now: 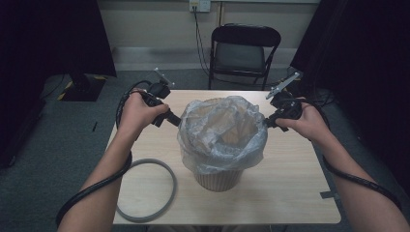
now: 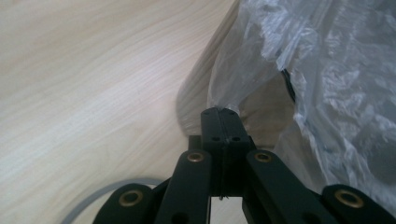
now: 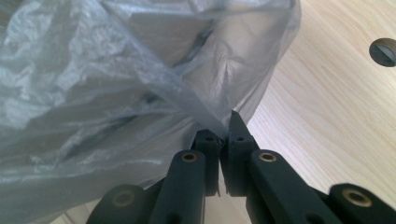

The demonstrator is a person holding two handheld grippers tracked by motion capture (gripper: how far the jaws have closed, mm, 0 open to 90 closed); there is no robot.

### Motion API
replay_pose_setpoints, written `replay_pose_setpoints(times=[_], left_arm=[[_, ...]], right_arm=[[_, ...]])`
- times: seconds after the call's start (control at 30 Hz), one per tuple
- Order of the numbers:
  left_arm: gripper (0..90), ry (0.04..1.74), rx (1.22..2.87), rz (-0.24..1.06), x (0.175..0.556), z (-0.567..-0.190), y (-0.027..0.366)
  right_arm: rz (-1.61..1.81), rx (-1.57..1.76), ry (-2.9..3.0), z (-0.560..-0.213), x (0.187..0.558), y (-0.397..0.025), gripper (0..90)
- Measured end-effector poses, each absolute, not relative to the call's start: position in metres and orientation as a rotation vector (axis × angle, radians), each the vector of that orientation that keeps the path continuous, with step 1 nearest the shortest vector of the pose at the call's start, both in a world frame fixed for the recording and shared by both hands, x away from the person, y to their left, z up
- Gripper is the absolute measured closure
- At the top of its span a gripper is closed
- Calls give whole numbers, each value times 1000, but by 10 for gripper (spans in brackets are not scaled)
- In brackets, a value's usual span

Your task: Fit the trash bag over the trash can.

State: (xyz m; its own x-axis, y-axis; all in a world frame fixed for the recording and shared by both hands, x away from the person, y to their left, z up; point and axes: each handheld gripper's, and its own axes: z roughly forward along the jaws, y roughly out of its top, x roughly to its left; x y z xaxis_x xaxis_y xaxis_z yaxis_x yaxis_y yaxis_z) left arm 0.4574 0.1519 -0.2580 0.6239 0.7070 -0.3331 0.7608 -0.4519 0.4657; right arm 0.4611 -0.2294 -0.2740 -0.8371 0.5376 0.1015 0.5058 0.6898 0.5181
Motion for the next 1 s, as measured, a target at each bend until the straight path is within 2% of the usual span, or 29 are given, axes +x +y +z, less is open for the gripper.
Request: replay_pose_setpoints(times=[0.07, 0.13, 0.2, 0.33, 0.43, 0.47, 0.53, 0.57, 0.63, 0.67, 0.77, 0.9, 1.0], left_arm=[[656, 1123, 2302, -72, 452, -257, 157], [652, 1132, 2305, -50, 447, -254, 162], [555, 1118, 2276, -37, 444, -254, 164], [431, 1047, 2346, 30, 445, -257, 156], [425, 1004, 2338, -19, 450, -262, 147], [435, 1000, 2347, -37, 451, -264, 144], [514, 976, 2370, -64, 454, -267, 141], [590, 967, 2371, -77, 456, -268, 139], [674, 987, 2337, -121, 459, -270, 139], [754, 1000, 2315, -164, 461, -271, 139], [875, 1097, 2291, -148, 464, -268, 140], [899, 1211, 2292, -5, 473, -261, 145], [900, 1275, 2247, 11, 483, -267, 148]], right_arm=[[846, 872, 2839, -273, 460, -230, 871], [838, 873, 2837, -273, 458, -231, 873], [826, 872, 2839, -272, 457, -231, 873], [819, 877, 2839, -272, 455, -229, 871], [811, 879, 2841, -273, 455, -227, 869], [808, 875, 2846, -273, 455, -226, 870], [806, 869, 2852, -274, 455, -224, 870], [807, 866, 2855, -274, 456, -223, 870], [811, 865, 2853, -274, 458, -223, 870], [816, 867, 2852, -274, 459, -224, 870], [827, 875, 2845, -274, 461, -225, 870], [835, 867, 2839, -272, 463, -222, 870], [847, 872, 2831, -273, 464, -221, 870]])
